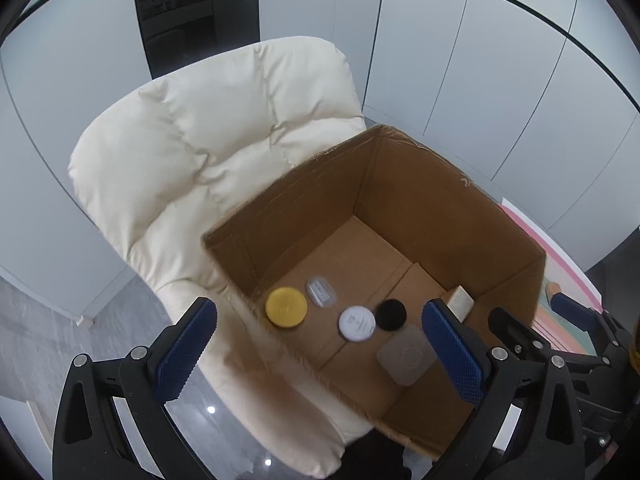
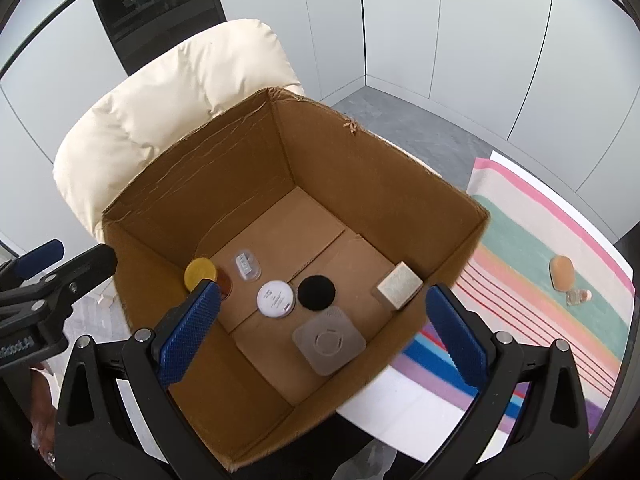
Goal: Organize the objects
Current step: 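Withdraw both open tools from the box back over the striped cloth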
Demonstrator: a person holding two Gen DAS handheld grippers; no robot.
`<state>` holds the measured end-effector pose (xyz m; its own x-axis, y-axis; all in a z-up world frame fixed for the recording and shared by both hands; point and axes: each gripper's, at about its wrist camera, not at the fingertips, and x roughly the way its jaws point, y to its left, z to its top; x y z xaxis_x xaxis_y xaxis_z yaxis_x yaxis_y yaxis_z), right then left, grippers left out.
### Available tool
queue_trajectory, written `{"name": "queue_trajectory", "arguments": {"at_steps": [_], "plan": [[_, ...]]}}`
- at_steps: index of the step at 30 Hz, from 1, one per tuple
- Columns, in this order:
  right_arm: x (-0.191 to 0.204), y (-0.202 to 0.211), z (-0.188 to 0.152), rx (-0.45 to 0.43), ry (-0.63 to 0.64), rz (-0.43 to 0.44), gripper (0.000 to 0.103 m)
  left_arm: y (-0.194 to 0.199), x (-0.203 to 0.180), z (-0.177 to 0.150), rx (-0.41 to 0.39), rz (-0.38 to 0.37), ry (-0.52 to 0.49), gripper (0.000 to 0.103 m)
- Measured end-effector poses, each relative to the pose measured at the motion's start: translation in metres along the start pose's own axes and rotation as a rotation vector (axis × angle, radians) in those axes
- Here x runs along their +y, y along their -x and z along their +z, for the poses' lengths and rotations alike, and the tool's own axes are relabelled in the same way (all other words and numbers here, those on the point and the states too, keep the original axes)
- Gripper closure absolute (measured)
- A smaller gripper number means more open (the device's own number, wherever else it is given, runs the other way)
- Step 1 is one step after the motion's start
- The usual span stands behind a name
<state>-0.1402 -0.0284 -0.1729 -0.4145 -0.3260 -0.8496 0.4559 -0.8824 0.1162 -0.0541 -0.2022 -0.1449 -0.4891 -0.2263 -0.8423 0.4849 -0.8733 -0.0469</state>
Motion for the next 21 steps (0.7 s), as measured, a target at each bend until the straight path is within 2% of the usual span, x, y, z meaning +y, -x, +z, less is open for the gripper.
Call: {"name": "queue_trajectory", "arguments": {"at_steps": [4,13,17,21], "plan": [[0.0,0.011,-0.014,0.009,0.013,-0.017,0.0,0.019,-0.004,-0.016,-0.008,0.007,-0.008,0.0],[0.0,0.054,-0.057,-0.001,-0.026,0.013,0.0,0.065,0.002,-0.052,-0.046,0.024,0.002,0.0],[0.003,0.07,-0.075,-0.001,-0.02,0.005,0.0,0.073,0.011,-0.07,-0.029,-0.006,0.04,0.0],[0.008,0.082,-0.09,0.01,-0.007,0.01,0.0,0.078,0.014,-0.089,-0.027,0.006,0.033,0.0]]}}
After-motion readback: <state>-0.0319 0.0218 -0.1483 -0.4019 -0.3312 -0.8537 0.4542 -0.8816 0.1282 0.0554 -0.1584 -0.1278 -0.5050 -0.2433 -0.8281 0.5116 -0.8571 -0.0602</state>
